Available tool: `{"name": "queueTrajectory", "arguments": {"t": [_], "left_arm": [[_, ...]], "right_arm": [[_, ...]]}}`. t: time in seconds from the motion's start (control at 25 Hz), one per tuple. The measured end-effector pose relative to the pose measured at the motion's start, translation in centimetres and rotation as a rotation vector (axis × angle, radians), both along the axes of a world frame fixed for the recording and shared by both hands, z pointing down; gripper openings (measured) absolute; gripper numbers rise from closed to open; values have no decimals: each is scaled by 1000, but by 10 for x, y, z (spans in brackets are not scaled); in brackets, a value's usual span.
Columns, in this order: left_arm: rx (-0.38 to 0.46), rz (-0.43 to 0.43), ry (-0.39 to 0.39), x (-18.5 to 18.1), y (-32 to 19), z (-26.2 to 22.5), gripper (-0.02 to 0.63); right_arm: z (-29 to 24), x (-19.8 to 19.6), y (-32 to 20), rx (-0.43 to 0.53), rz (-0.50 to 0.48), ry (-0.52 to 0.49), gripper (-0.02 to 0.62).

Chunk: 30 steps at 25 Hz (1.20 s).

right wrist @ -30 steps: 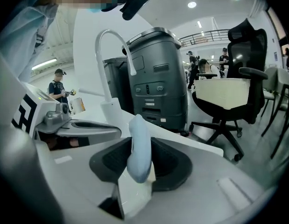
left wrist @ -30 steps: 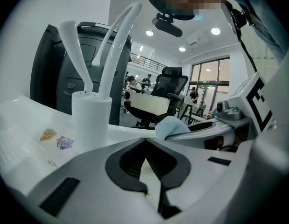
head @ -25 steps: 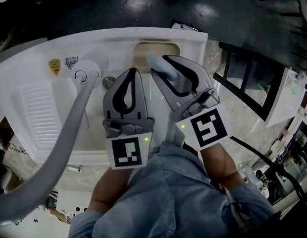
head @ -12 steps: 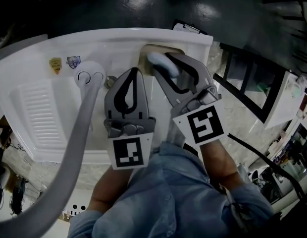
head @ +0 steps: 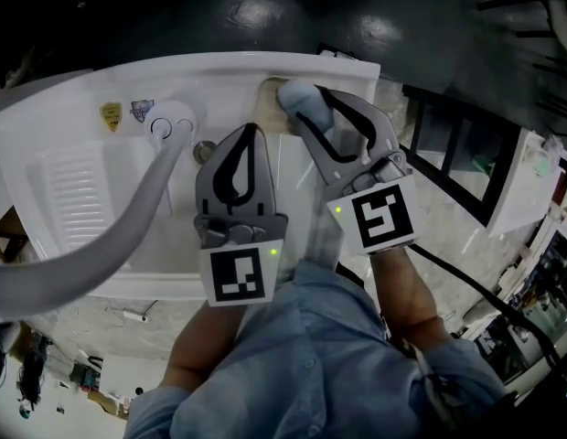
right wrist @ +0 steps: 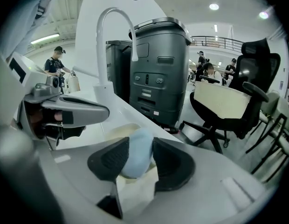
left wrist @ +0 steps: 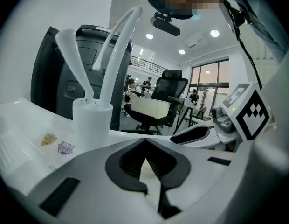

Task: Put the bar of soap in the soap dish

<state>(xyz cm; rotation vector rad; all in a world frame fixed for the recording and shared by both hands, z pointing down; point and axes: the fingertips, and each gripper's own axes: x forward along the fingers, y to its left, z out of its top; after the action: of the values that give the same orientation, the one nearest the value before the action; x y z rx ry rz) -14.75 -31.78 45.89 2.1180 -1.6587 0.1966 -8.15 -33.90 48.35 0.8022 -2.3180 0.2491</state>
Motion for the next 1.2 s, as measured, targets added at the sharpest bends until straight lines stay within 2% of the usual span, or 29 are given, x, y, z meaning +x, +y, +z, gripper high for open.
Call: {"name": "queueTrajectory", "arguments": {"t": [0.16, 0.32, 0.68, 0.92, 1.2], "left_arm": [[25, 4, -3, 3, 5, -16, 5], [64, -1, -1, 8, 16, -42, 5], [159, 13, -31, 36, 62, -104, 5], [247, 7, -70, 51, 97, -150, 5], [346, 0, -102, 73, 136, -195, 5]], "right_arm": [[-29, 5, 4, 53, 72, -96, 155], [-62, 17, 17, 60, 119, -212, 155], [-130, 22, 87, 146, 78, -352, 64], [-176, 36, 127, 206, 85, -440, 3], [-221, 60, 164, 302, 78, -493, 2]]}}
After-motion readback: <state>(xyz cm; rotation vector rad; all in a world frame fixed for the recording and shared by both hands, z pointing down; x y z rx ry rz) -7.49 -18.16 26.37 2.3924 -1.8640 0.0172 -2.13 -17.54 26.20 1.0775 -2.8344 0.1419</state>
